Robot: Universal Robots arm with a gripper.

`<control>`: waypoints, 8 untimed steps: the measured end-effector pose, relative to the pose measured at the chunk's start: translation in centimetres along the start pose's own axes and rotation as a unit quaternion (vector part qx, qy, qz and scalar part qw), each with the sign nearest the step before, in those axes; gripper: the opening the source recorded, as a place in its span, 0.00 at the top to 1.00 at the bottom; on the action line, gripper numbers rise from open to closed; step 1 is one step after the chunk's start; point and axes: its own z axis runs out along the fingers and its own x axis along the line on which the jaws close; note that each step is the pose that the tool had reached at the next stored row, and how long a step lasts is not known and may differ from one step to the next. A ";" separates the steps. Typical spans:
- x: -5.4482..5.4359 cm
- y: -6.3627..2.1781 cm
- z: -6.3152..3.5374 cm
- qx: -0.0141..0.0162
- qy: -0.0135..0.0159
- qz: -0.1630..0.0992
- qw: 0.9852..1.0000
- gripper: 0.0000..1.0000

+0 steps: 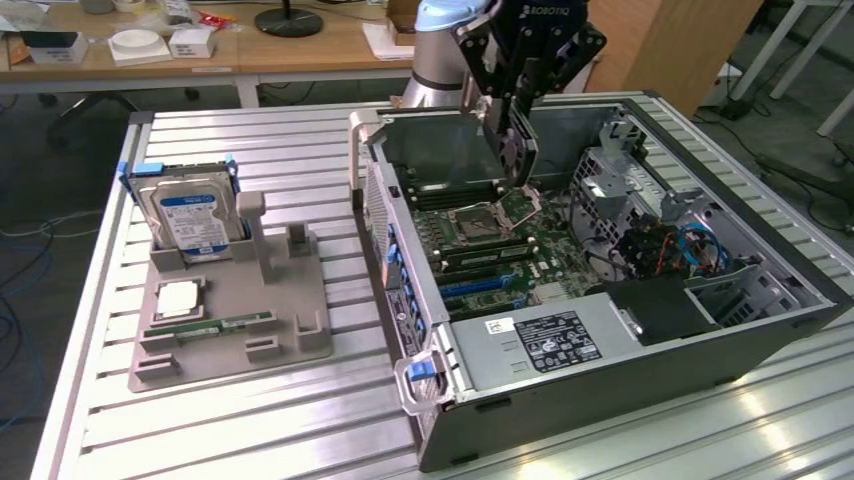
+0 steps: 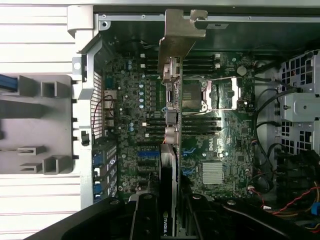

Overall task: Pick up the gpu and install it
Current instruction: 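Pick up the gpu and move the gpu toward the slot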

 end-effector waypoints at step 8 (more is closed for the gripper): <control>-0.5 -0.07 0.00 0.000 0.000 0.000 1.000 0.74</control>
